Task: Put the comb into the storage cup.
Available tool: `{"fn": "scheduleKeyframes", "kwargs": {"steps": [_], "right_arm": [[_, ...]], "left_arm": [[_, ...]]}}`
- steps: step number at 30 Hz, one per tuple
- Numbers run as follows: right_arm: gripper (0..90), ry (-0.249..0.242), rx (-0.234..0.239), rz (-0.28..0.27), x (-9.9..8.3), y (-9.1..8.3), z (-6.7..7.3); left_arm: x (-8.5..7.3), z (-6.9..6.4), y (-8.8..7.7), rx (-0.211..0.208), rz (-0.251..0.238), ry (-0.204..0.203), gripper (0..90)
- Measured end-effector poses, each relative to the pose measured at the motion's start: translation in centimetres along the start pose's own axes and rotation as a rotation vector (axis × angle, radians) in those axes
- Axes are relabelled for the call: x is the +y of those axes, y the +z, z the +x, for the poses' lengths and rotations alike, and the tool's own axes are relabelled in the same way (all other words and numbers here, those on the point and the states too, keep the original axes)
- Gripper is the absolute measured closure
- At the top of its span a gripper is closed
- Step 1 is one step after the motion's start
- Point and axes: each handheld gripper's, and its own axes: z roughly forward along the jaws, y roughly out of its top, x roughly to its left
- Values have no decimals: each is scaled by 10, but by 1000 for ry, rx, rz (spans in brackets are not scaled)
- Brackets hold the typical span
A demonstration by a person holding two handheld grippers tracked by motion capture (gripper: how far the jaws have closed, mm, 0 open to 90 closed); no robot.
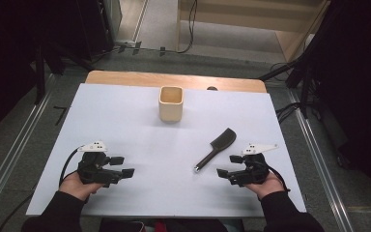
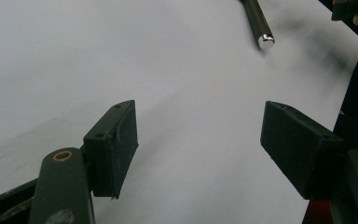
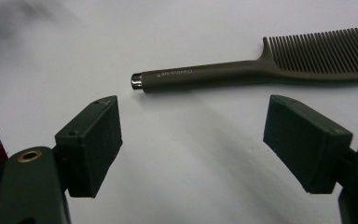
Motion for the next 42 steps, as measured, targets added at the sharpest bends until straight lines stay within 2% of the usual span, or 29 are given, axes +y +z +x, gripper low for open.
{"fn": "scheduleKeyframes", "kwargs": {"steps": [34, 38, 40, 42], "right_arm": [[178, -7, 9, 14, 0, 2, 1], [177, -14, 12, 0, 4, 2, 2], [179, 4, 0, 2, 8, 3, 2], [179, 8, 16, -6, 13, 4, 2]], "left_arm": [[0, 0, 1, -4, 7, 1, 278], [0, 1, 1, -2, 4, -2, 279], [0, 1, 1, -1, 6, -1, 279], [0, 1, 1, -1, 4, 0, 279]]}}
